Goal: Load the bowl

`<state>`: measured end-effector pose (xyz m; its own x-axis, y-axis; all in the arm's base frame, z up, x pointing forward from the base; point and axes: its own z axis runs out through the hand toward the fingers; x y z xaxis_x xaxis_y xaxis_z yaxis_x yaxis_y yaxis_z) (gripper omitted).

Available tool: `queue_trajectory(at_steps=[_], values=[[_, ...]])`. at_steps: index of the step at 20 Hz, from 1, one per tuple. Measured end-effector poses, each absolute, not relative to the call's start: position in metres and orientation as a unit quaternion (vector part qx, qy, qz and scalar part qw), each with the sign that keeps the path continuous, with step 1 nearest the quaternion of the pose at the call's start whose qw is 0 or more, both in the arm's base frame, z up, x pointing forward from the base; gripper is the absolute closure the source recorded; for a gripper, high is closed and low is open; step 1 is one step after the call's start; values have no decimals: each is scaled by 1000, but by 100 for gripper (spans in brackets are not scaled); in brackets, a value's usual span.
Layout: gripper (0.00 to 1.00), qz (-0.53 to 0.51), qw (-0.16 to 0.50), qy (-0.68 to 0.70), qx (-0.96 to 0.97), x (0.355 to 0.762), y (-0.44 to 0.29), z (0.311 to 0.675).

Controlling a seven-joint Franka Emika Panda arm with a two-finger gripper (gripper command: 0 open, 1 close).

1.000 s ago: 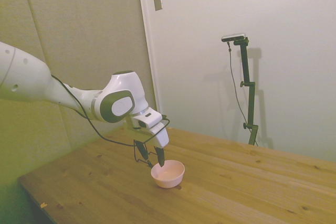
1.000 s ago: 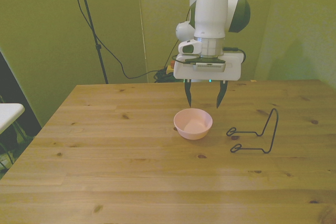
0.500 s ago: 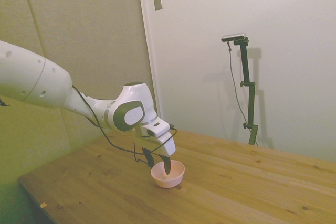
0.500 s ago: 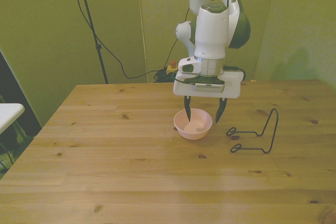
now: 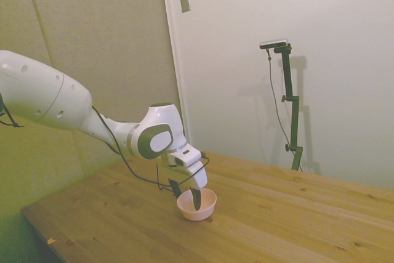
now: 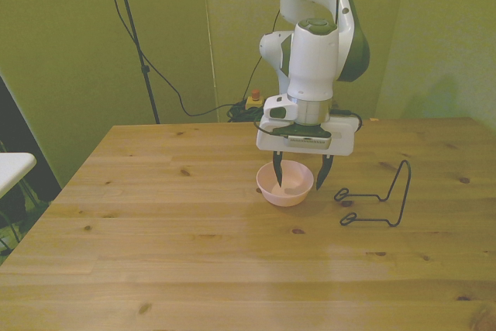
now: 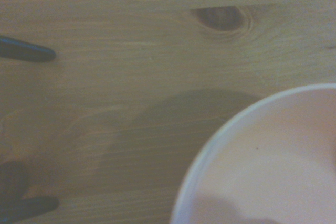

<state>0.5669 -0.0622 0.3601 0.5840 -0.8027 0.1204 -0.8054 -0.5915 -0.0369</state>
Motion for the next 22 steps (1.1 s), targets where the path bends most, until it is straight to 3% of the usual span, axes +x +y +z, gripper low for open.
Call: queue_trajectory(at_steps=[17, 22], values=[[100, 57, -2, -464, 884, 569, -84, 360], [100, 59, -36, -465, 883, 565, -99, 381]])
